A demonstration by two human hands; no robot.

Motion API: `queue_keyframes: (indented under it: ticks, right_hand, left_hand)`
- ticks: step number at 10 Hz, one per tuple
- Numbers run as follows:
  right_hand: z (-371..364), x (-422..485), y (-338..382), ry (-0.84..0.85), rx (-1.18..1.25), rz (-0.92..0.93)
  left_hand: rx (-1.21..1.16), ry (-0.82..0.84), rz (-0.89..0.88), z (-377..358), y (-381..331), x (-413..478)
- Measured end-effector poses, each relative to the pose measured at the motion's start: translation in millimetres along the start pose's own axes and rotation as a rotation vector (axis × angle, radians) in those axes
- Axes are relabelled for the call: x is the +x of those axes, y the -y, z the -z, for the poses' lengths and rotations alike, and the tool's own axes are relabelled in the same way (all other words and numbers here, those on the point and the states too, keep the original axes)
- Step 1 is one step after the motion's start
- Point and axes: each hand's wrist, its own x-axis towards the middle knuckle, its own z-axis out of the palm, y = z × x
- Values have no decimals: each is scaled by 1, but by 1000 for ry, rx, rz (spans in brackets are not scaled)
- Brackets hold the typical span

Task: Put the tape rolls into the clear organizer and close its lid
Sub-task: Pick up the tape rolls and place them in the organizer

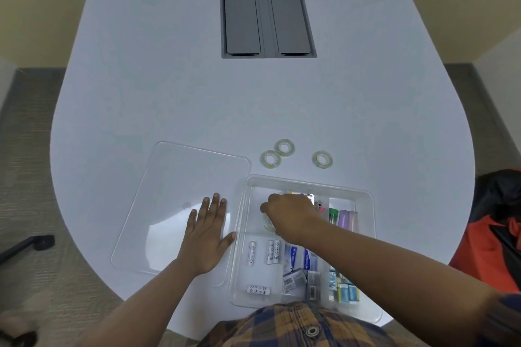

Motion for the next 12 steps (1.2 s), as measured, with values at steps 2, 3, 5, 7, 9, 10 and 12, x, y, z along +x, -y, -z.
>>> queue_keyframes:
  ticks: [2,3,5,7,9,10,12]
  right_hand:
    - [-6,5,1,5,-19,-14]
    - [-10,5,-1,-8,23,-23]
    - [-14,4,-10,-7,156,-22]
    - [-15,2,-12,21,183,-54]
    - [-15,1,-13,14,212,-51]
    - [-8,-1,-20,-71,340,-78]
    - [11,2,-63,-402,553,-263]
  left_hand:
    - [-13,-3,-2,-1,0,0]
    - [-5,3,-1,-1,0,0]
    - [-1,9,1,-1,0,0]
    - [-1,10,4,-1,1,0]
    - [6,-3,2,-3,2,1]
    - [-1,-12,-1,-4,3,1]
    - [-12,-16,0,-4,3,0]
